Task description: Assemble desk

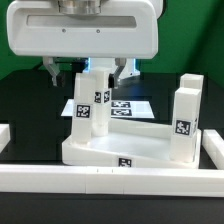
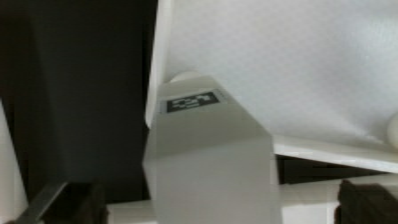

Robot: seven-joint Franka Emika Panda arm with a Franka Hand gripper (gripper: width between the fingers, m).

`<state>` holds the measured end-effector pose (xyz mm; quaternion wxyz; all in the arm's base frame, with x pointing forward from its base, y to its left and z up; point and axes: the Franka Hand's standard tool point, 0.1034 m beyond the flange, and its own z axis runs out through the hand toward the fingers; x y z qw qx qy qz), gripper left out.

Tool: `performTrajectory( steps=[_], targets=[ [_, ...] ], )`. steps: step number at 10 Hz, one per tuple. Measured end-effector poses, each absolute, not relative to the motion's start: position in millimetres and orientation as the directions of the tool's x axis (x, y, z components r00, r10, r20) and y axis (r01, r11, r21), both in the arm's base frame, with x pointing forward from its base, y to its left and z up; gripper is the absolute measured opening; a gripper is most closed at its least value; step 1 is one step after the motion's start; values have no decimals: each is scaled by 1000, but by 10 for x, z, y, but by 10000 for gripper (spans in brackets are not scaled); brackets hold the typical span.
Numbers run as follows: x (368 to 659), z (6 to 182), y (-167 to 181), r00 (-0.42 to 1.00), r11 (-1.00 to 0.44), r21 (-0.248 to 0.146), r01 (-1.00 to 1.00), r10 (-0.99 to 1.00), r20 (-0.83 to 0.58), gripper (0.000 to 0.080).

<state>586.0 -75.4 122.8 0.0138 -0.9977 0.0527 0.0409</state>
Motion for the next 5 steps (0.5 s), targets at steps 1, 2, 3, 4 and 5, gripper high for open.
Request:
performTrajectory(
  steps=[1,2,3,4,5],
  targets=[
    [5853,1215,-766,997,-1000,-31,-7,-4,-82,649],
    [5860,1216,-768,997,-999,-31,18,21,-78,649],
    [5865,1218,-779,994,-997,-29,77,79,-75,649],
    [5865,1218,-778,995,-997,-28,68,70,-75,514],
    [5865,1218,-779,995,-997,-28,68,70,-75,514]
  ],
)
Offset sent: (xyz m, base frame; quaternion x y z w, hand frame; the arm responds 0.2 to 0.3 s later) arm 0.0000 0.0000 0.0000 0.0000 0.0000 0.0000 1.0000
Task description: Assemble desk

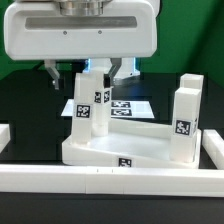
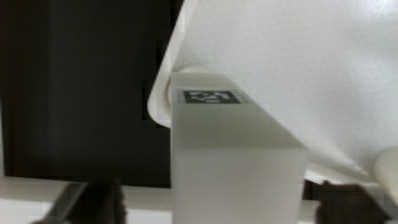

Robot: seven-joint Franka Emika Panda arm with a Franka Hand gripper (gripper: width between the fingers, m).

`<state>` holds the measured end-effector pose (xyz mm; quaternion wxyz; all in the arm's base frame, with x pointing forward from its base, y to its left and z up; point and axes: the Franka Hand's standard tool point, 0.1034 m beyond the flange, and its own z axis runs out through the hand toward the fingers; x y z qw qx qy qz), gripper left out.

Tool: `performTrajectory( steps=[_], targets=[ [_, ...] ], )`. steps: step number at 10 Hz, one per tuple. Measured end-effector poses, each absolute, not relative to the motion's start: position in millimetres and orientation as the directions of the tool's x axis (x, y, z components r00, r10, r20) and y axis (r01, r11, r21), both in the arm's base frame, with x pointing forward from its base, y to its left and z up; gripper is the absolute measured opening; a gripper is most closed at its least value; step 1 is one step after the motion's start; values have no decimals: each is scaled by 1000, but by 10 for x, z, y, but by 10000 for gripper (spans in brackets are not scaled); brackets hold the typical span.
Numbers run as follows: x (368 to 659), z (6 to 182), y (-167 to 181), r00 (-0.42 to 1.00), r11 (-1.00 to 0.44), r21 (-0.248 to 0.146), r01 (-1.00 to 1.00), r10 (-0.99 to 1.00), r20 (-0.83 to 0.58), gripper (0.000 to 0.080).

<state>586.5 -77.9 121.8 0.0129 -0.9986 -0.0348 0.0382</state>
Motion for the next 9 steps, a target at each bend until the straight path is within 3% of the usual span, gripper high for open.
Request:
performTrajectory(
  steps=[1,2,6,9],
  targets=[
    [5865,1218,-779,995,-997,-28,69,71,-75,376],
    [5864,1217,-782,995,-997,-28,68,70,-75,289],
    [5863,1216,-784,996,-999,-27,45,47,-76,289],
    [5865,1216,-773,981,-984,-16,-180,-178,-80,289]
  ],
)
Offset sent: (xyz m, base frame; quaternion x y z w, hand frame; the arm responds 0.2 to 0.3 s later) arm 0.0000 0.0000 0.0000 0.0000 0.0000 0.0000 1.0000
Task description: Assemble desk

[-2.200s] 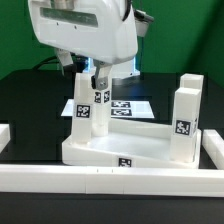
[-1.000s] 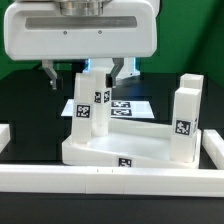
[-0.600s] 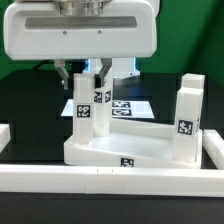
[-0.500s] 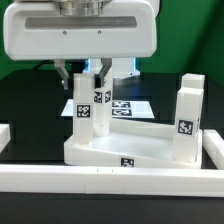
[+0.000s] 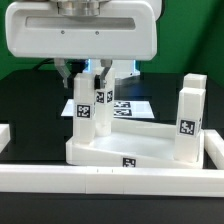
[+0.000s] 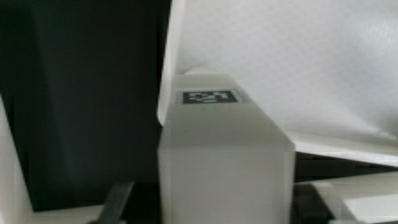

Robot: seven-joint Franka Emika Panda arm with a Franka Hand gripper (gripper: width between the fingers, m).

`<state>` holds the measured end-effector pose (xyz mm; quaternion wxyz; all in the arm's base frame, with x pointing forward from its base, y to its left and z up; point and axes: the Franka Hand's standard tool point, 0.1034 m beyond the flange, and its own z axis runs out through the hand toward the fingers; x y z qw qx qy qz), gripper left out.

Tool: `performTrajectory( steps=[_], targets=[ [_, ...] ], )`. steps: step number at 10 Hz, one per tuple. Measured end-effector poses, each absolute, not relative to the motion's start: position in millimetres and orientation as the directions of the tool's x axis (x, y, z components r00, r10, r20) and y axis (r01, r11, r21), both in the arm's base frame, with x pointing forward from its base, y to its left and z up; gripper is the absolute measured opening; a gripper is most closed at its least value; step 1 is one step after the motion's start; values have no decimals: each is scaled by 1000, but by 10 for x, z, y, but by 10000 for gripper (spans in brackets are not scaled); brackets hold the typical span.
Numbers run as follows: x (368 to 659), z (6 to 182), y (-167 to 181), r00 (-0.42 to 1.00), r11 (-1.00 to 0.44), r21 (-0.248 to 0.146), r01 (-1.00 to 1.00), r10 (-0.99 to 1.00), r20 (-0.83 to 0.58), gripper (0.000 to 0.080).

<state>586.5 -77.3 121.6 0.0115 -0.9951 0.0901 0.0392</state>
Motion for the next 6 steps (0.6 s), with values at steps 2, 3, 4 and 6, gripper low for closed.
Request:
performTrajectory(
  steps=[2,3,4,6],
  targets=[
    [5858,1211,-791,934,-937,-18,-350,-347,-82,290],
    [5857,1208,-811,876,-878,-17,-479,-476,-81,290],
    [5852,1208,-819,853,-855,-15,-518,-516,-82,290],
    [5846,1205,-835,731,-733,-8,-680,-677,-87,290]
  ],
)
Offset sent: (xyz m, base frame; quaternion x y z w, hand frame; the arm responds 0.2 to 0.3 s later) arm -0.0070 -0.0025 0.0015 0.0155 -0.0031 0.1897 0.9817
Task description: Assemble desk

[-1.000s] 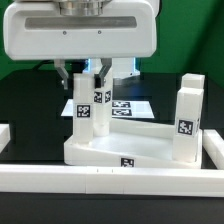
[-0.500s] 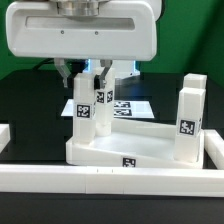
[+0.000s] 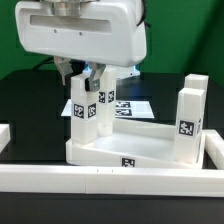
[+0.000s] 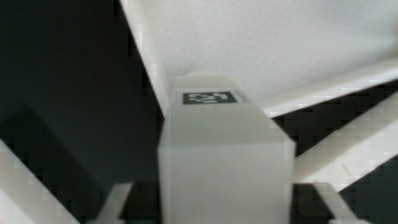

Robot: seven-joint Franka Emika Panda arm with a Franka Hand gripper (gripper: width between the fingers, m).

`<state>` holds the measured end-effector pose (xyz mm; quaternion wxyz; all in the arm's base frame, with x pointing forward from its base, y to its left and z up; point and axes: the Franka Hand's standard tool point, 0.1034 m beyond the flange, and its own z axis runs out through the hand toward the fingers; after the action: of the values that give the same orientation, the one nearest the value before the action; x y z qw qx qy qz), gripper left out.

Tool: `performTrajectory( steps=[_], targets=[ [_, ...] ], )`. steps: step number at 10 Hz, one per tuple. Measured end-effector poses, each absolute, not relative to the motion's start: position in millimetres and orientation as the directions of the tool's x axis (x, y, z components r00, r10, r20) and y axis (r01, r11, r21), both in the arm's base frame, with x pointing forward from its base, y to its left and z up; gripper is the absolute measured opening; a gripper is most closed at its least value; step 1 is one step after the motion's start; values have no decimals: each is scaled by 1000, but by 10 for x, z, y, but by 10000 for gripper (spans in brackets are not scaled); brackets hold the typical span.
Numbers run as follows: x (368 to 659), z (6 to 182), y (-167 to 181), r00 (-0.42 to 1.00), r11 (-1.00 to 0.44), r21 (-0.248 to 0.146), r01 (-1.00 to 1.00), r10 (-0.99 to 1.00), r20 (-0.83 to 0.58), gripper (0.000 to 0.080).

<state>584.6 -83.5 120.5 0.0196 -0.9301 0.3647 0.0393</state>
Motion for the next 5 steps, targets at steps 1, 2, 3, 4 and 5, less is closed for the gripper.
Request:
performTrajectory(
  steps=[1,2,3,4,5],
  targets=[
    [5844,1204,-836,687,-689,-6,-725,-721,-90,290],
    [5845,1203,-842,615,-618,-5,-786,-783,-94,290],
    [5843,1202,-851,575,-577,-9,-817,-812,-100,290],
    [5841,1200,-855,490,-492,-4,-870,-865,-104,290],
    [5844,1198,-850,414,-417,0,-909,-904,-107,290]
  ],
)
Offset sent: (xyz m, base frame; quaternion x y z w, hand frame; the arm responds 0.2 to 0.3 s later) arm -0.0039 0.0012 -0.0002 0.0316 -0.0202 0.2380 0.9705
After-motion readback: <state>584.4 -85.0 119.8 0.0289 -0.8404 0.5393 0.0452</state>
